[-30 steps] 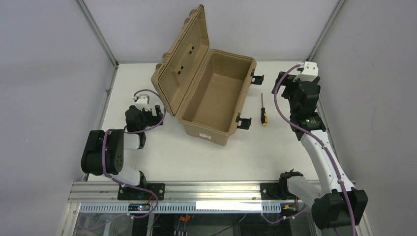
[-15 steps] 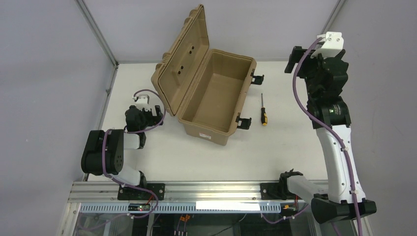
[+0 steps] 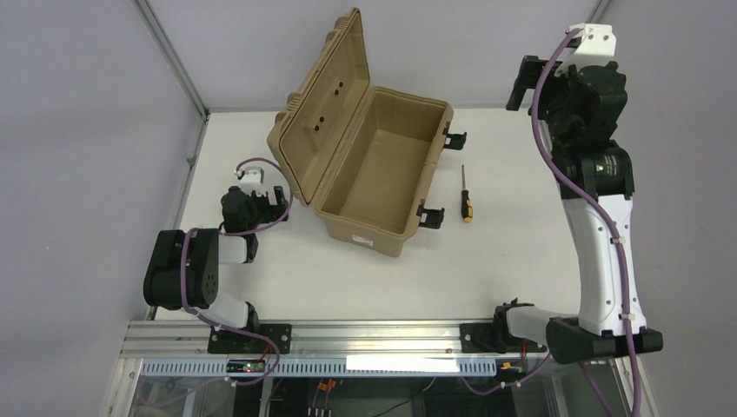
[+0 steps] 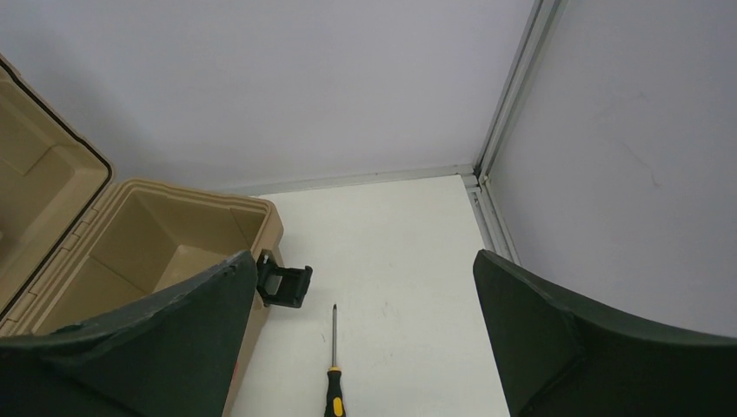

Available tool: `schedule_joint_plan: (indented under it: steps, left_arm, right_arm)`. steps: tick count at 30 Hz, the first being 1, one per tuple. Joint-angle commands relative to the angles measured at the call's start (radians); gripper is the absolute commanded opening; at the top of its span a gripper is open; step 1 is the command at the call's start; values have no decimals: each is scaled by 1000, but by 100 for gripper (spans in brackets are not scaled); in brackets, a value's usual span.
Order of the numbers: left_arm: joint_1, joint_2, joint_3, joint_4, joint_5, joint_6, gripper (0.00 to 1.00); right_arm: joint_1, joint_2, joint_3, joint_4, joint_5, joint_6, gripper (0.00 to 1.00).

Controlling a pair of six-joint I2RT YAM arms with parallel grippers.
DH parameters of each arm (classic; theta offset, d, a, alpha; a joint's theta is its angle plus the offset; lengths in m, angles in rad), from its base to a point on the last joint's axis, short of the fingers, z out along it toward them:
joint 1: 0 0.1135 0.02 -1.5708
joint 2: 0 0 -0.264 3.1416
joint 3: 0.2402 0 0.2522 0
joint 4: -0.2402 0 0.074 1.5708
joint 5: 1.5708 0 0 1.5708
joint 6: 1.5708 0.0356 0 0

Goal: Put the screwdriver in the bin
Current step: Pick up the screwdriver from the center of the board.

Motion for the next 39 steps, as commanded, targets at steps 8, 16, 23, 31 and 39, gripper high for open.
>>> schedule_joint_plan:
  steps: [8, 16, 23, 31, 39]
  left_arm:
    - [-10, -24, 2, 17, -1, -7, 99]
    - [-9, -24, 2, 17, -1, -7, 99]
    - [-9, -24, 2, 16, -1, -7, 99]
    - [-9, -24, 2, 17, -2, -7, 99]
    - [-9, -24, 2, 17, -2, -8, 99]
  right_arm:
    - [-5, 192, 98, -189, 19, 49, 99]
    - [-8, 288, -12, -166, -64, 125, 99]
    - [-10, 370, -122, -128, -137, 163, 99]
    - [-10, 450, -316, -38, -154, 201, 99]
    - [-7, 534, -433, 33, -157, 227, 97]
